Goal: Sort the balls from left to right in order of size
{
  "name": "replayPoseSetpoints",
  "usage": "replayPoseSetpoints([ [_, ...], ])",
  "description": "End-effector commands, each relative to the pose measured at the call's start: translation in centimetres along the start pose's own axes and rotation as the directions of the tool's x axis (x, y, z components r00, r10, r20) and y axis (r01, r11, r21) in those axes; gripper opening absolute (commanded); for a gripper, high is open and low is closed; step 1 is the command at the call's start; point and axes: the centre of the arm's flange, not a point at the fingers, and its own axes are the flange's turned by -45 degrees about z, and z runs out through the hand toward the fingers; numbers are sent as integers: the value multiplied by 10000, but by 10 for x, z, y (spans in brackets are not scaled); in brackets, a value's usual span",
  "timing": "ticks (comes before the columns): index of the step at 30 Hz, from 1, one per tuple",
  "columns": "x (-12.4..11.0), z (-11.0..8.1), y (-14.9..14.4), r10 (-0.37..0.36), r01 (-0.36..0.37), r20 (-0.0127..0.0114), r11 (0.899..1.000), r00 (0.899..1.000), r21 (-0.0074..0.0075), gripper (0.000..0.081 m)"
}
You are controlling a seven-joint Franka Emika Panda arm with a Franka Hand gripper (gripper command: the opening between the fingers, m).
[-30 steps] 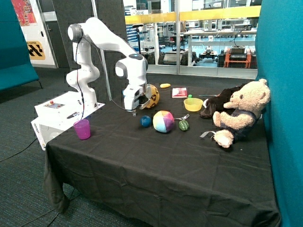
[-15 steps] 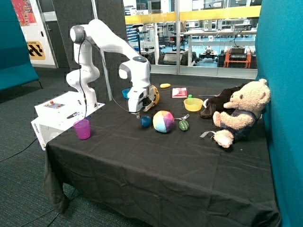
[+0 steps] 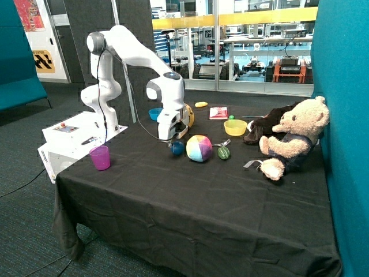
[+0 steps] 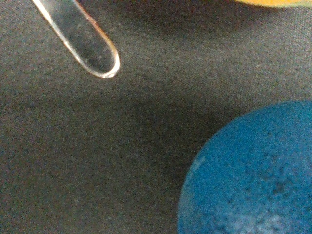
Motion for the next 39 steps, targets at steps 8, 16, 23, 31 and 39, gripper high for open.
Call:
replayPoseSetpoints([
  [8, 1, 15, 7, 41, -41, -16, 10000, 10000, 7, 732],
  [16, 3, 23, 3, -21, 21, -16, 10000, 10000, 7, 722],
  [23, 6, 25, 1, -58, 58, -16, 10000, 10000, 6, 690],
  [31, 8, 25, 3, 9, -9, -16, 10000, 10000, 7, 171],
  [39, 8, 24, 4, -5, 5, -16, 10000, 10000, 7, 1],
])
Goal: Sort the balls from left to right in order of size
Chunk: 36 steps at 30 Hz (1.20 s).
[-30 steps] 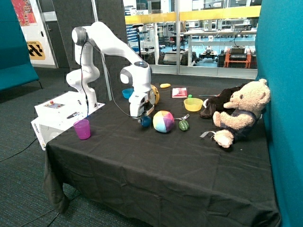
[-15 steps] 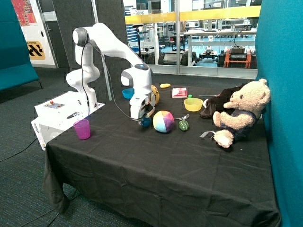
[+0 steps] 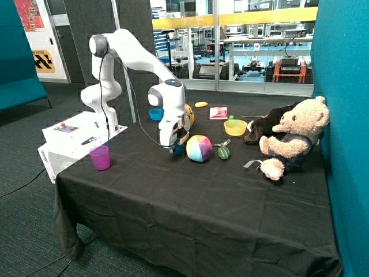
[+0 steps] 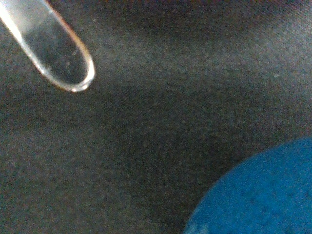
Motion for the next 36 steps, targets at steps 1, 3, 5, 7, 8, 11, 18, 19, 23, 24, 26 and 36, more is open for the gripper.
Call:
replayPoseSetpoints([
  [1, 1, 0, 1, -31, 31, 29, 10000, 10000, -3, 0],
  [3, 1, 1, 0, -29, 29, 29, 10000, 10000, -3, 0],
  [5, 1, 1, 0, -29, 29, 29, 10000, 10000, -3, 0],
  [7, 1, 2, 0, -16, 16, 29, 10000, 10000, -3, 0],
  [8, 2, 1, 0, -15, 15, 29, 10000, 10000, -3, 0],
  [11, 2, 1, -1, -33, 34, 29, 10000, 10000, -3, 0],
  [18, 1, -5, -5, -167, 167, 29, 9999, 9999, -3, 0],
  [19, 0, -7, -6, -195, 195, 29, 9998, 9998, -3, 0],
  [23, -4, -19, -14, -513, 513, 29, 9987, 9987, -2, 0],
  [24, -5, -22, -16, -554, 554, 29, 9985, 9985, -2, 0],
  [26, -5, -25, -17, -571, 571, 29, 9984, 9984, -2, 0],
  [36, -21, -44, -28, -969, 969, 29, 9953, 9953, 0, 0],
])
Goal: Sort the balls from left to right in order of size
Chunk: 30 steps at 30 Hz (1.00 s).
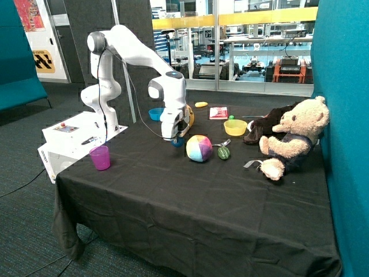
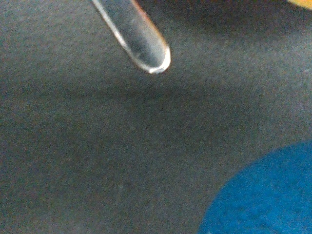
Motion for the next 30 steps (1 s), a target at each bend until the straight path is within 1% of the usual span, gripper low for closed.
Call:
replayPoseSetpoints([
  [1, -15, -15, -10, -315, 314, -37, 9995, 9995, -35, 0],
  [4, -25, -16, -11, -386, 386, -36, 9993, 9992, -35, 0],
  [6, -28, -17, -11, -375, 375, -36, 9993, 9993, -35, 0],
  [13, -45, -17, -2, -321, 321, -37, 9995, 9995, -35, 0],
  [16, -49, -18, 3, -166, 166, -37, 9999, 9999, -34, 0],
  [19, -52, -19, 9, -263, 263, -37, 9996, 9996, -34, 0],
  [21, -53, -20, 11, -70, 70, -37, 10000, 10000, -34, 0],
  [22, -54, -20, 13, -101, 100, -37, 9999, 9999, -34, 0],
  [24, -59, -21, 18, 16, -16, -38, 10000, 10000, -33, 0],
  [30, -77, -20, 21, -76, 76, -37, 10000, 10000, -34, 0],
])
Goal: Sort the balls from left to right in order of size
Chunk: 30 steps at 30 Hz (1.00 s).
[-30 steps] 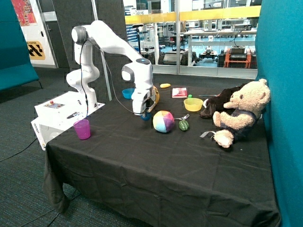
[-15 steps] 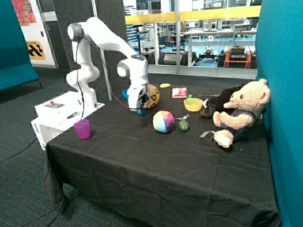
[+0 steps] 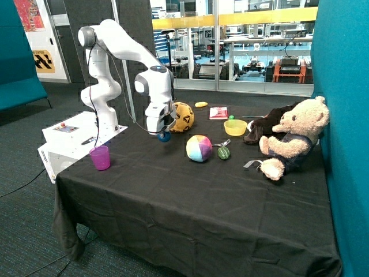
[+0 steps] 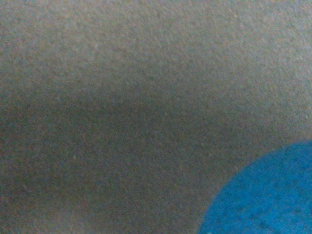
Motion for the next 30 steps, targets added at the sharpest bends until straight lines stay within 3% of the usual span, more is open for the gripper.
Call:
replayPoseSetpoints([
  [1, -21, 0, 7, -3, 3, -20, 10000, 10000, -15, 0],
  [18, -51, 17, 18, 113, -113, -21, 9999, 9999, -14, 0],
  [30, -45, 35, 18, 200, -200, -21, 9998, 9998, -14, 0],
])
